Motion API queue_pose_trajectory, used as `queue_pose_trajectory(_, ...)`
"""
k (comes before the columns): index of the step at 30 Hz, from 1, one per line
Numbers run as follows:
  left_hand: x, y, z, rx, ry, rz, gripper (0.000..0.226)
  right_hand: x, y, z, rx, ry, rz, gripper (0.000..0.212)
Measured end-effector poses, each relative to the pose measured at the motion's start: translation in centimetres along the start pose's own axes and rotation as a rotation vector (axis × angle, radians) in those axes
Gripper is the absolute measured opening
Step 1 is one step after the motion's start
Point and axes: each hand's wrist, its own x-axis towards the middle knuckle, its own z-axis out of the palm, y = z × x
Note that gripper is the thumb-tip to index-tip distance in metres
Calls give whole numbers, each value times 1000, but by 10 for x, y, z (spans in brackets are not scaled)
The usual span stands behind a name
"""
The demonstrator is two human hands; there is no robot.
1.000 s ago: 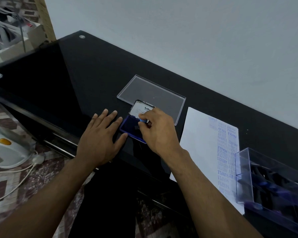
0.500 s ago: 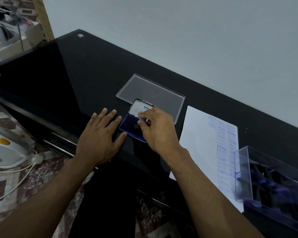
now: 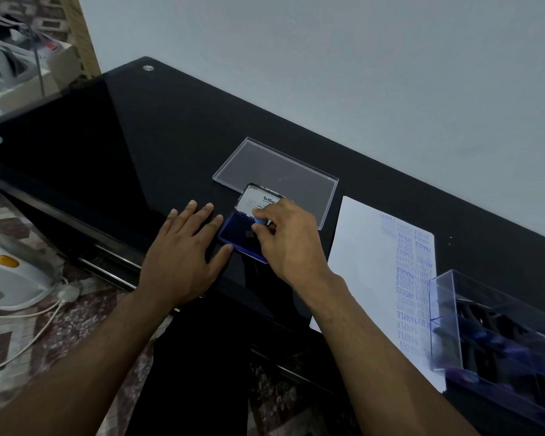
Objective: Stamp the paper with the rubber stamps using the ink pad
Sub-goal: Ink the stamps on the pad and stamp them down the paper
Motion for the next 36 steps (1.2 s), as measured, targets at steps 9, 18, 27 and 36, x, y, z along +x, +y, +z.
queue_pose_trajectory(9, 6, 4, -12, -135, -12, -26, 76, -7, 10, -6, 111, 98, 91, 34)
queue_pose_trajectory(18, 30, 75, -19, -203, 21, 88, 60, -37, 55, -50, 136, 285, 169, 22)
queue_pose_trajectory(27, 62, 156, 0, -285, -66, 209, 61, -58, 117, -99, 79, 379, 310, 26)
queue_pose_trajectory(36, 94, 200, 22, -242, -99, 295, 55, -55, 166, -124, -21, 401, 404, 15)
